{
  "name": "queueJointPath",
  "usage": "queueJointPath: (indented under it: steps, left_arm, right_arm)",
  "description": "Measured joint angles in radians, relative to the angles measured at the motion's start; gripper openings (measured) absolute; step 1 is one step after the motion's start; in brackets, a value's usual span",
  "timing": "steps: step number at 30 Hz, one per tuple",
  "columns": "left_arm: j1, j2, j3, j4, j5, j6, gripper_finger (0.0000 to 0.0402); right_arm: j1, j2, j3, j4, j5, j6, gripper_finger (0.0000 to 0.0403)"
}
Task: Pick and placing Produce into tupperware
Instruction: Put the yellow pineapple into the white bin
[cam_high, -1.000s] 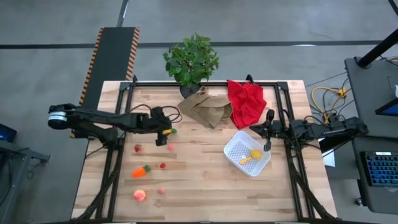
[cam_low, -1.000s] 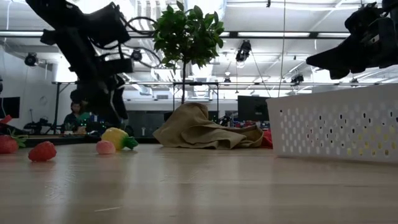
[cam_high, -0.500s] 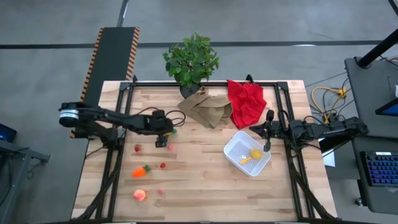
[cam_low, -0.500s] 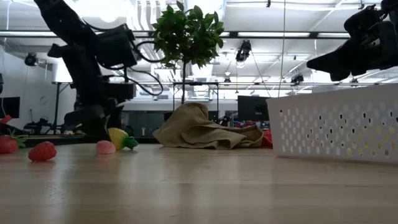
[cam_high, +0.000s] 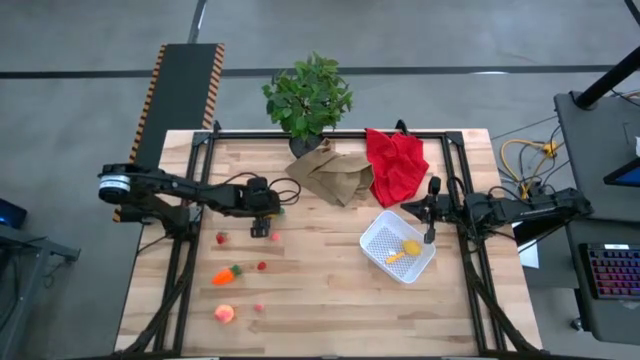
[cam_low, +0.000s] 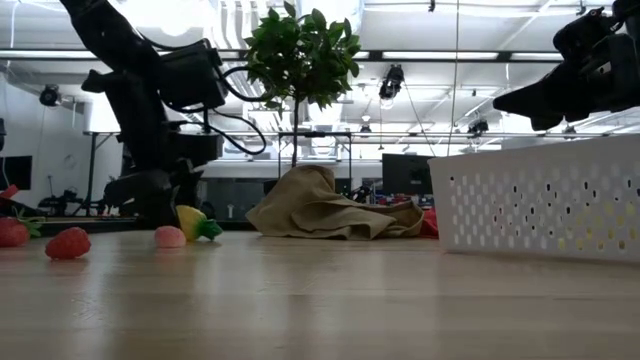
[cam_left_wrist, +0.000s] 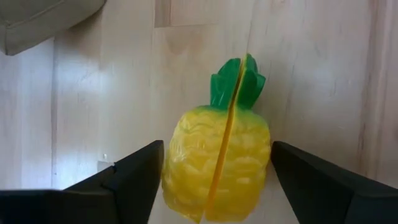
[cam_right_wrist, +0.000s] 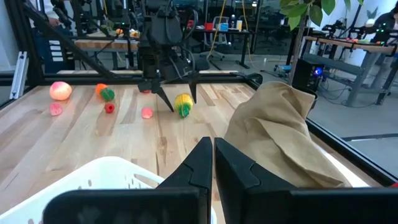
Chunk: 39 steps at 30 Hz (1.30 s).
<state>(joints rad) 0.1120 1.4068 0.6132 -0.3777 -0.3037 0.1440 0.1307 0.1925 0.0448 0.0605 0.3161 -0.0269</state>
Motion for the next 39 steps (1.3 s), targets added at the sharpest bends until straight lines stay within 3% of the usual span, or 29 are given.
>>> queueJointPath:
  steps: [11, 23, 34, 39]
  left_arm:
    - [0.0, -0.002, 0.002, 0.003, -0.008, 0.032, 0.0178]
    - [-0.003, -0.002, 0.14, 0.015, 0.022, 0.047, 0.0168]
    - [-0.054, 0.009, 0.263, 0.339, 0.241, 0.078, 0.0167]
    - [-0.087, 0.069, 0.284, 0.533, 0.25, 0.08, 0.0167]
  right_arm:
    - [0.0, 0.0, 0.0, 0.001, 0.0, 0.0, 0.0009]
    - [0.0, 0.0, 0.0, 0.003, 0.0, 0.0, 0.0009]
    - [0.0, 0.0, 0.0, 0.003, 0.001, -0.003, 0.0009]
    - [0.0, 0.0, 0.0, 0.009, 0.002, -0.024, 0.0009]
